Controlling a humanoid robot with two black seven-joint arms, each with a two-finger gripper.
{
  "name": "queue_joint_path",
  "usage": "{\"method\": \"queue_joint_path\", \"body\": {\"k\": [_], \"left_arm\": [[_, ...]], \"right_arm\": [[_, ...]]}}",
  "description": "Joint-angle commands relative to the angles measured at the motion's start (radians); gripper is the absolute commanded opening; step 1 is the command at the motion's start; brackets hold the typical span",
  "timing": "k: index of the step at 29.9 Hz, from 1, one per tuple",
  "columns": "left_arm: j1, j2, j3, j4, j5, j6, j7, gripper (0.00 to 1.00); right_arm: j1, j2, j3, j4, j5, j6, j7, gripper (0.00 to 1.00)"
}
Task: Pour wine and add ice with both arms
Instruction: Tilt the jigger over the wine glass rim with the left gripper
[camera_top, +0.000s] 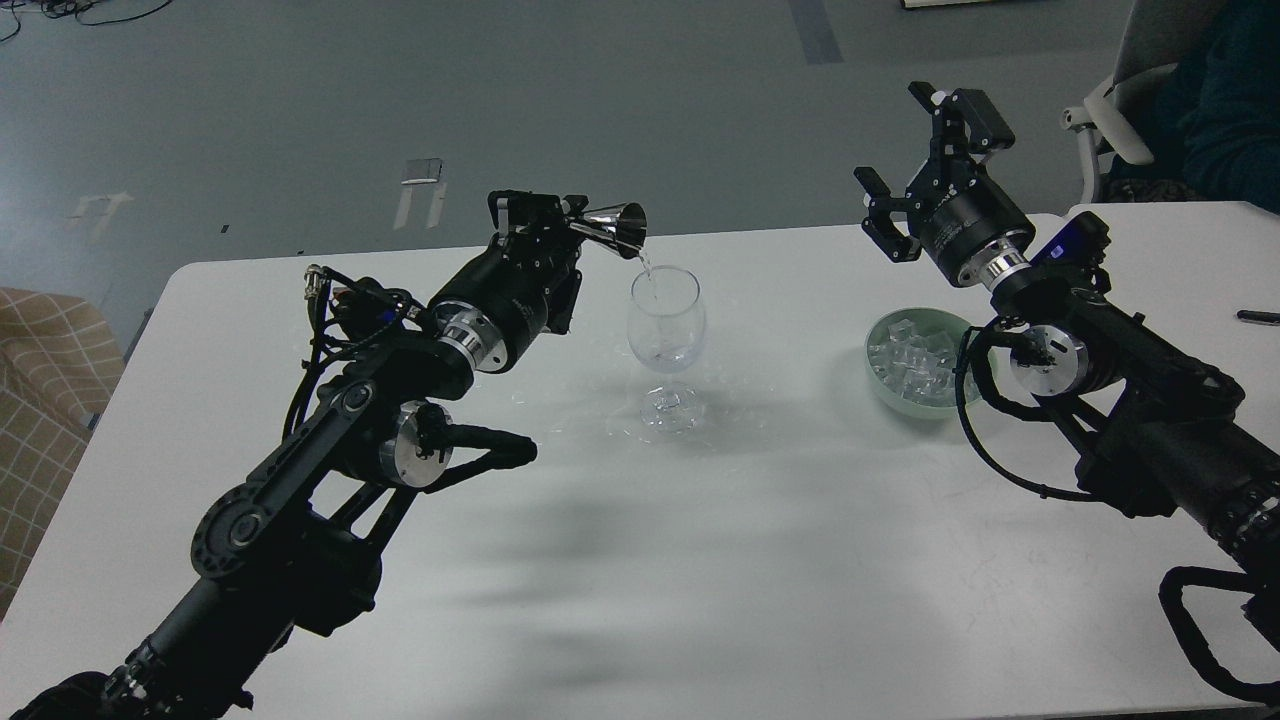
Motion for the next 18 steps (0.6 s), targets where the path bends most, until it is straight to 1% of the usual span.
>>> {"method": "queue_joint_path", "body": {"k": [1,5,10,18], "left_arm": [[0.000,0.002,0.000,-0.001,0.031,0.000,0.003,0.00],[0.000,0.004,0.014,-0.008,0.052,0.000,0.004,0.00],[0.003,0.030,0.050,-0.049,0.089,0.003,0.006,0.00],[0.009,0.027,0.064,-0.051,0.186,0.008,0.006,0.00]], "right_arm": [[0.000,-0.001,0.000,0.001,0.000,0.000,0.000,1.00],[0.000,-0.001,0.000,0.001,0.000,0.000,0.000,1.00],[0.000,-0.003,0.000,0.001,0.000,0.000,0.000,1.00],[-0.003,-0.001,0.000,0.003,0.000,0.000,0.000,1.00]]}}
